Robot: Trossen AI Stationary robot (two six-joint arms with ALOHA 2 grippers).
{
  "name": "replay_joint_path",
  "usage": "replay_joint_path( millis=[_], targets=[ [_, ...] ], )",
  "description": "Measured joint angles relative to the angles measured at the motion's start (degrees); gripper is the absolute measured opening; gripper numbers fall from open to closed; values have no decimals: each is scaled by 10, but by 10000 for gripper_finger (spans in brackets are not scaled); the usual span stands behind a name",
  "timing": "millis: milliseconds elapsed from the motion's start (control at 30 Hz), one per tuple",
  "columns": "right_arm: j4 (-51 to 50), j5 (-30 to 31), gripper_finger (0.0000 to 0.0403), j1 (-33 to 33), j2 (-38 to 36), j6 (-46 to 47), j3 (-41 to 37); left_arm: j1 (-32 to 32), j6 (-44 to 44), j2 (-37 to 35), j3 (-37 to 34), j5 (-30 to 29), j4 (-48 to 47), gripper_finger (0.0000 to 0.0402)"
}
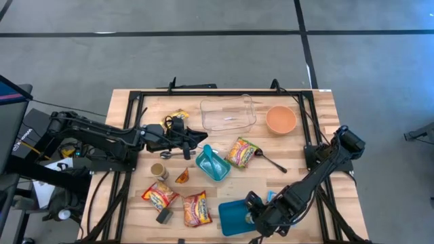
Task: Pick & Place Food Item
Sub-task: Put the black seasoning bottle into the blue bin
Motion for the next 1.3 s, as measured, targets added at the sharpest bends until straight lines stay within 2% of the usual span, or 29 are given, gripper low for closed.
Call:
replay_joint_path(
  millis=[233, 500, 833, 1300],
  targets=[
    [-6, -3, 202, 0, 0, -6, 0, 0, 0, 0, 0, 0, 0, 36],
    [-5, -15, 202, 3, 46, -17, 0, 0, 0, 0, 0, -3, 0, 36],
    [-8, -30, 203, 3, 52, -21, 1, 0, 0, 0, 0, -2, 0, 36],
    [-8, -30, 205, 3, 52, -117, 1, 0, 0, 0, 0, -2, 0, 36]
  ],
)
